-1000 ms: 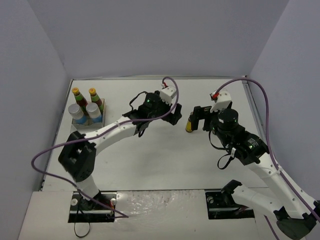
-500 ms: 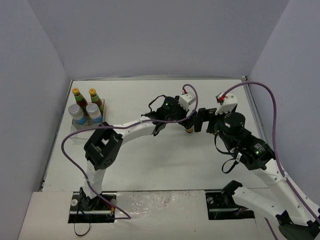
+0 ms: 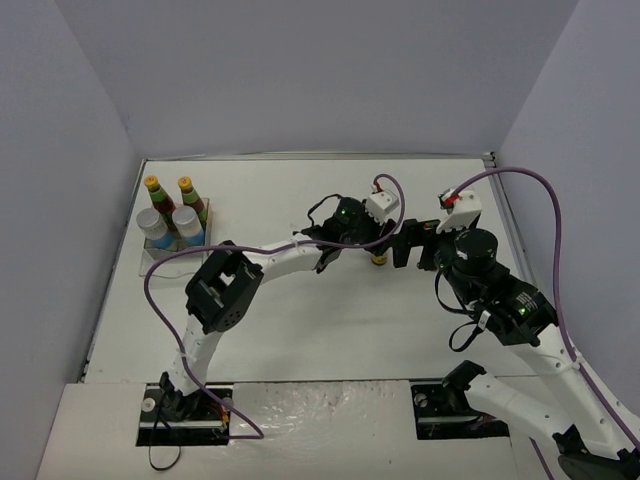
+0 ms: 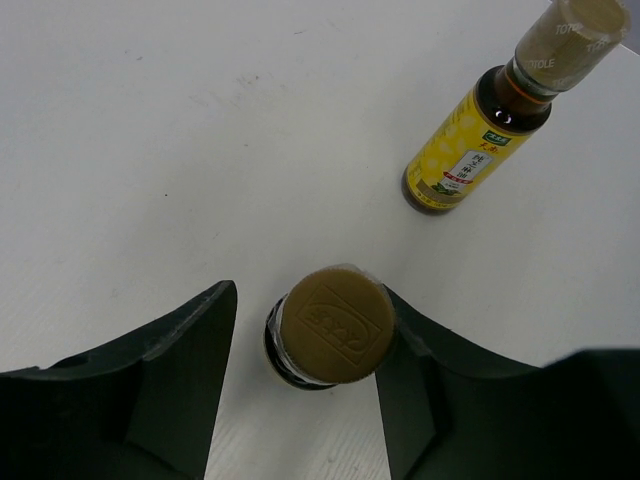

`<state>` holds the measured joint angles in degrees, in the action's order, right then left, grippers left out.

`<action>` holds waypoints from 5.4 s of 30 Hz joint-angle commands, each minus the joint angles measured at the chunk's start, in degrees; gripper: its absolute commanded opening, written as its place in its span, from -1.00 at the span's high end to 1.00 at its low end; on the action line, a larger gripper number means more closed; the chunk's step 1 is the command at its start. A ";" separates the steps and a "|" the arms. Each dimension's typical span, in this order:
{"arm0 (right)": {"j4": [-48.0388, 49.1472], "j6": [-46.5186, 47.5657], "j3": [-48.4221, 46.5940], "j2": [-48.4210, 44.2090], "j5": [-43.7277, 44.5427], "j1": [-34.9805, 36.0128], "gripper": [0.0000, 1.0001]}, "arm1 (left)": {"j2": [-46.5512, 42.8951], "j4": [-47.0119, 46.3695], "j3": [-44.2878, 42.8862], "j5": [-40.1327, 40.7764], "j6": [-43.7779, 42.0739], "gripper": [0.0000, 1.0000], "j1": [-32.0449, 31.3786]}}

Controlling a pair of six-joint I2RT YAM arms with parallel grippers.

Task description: Organize the condiment bottles

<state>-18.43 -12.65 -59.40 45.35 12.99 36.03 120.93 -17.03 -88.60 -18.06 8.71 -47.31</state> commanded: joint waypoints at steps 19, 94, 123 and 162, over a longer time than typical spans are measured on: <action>3.21 -0.10 -0.73 1.46 -0.99 -0.26 -0.96 | -36.23 0.31 23.40 22.53 1.68 1.00 5.21; 6.62 1.13 5.33 5.23 0.57 -0.44 -0.99 | -52.86 8.48 48.41 33.46 14.04 -0.08 60.49; -1.28 -9.36 -2.80 29.85 4.64 -21.36 -0.96 | -63.98 30.28 31.37 18.41 3.30 -0.94 22.94; 11.71 -5.90 1.14 39.64 8.56 -20.67 0.96 | -57.34 26.15 33.11 17.33 3.62 -0.94 14.63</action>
<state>-9.83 -21.30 -57.60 85.21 22.44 12.38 65.56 12.57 -54.83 -1.99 12.38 -32.39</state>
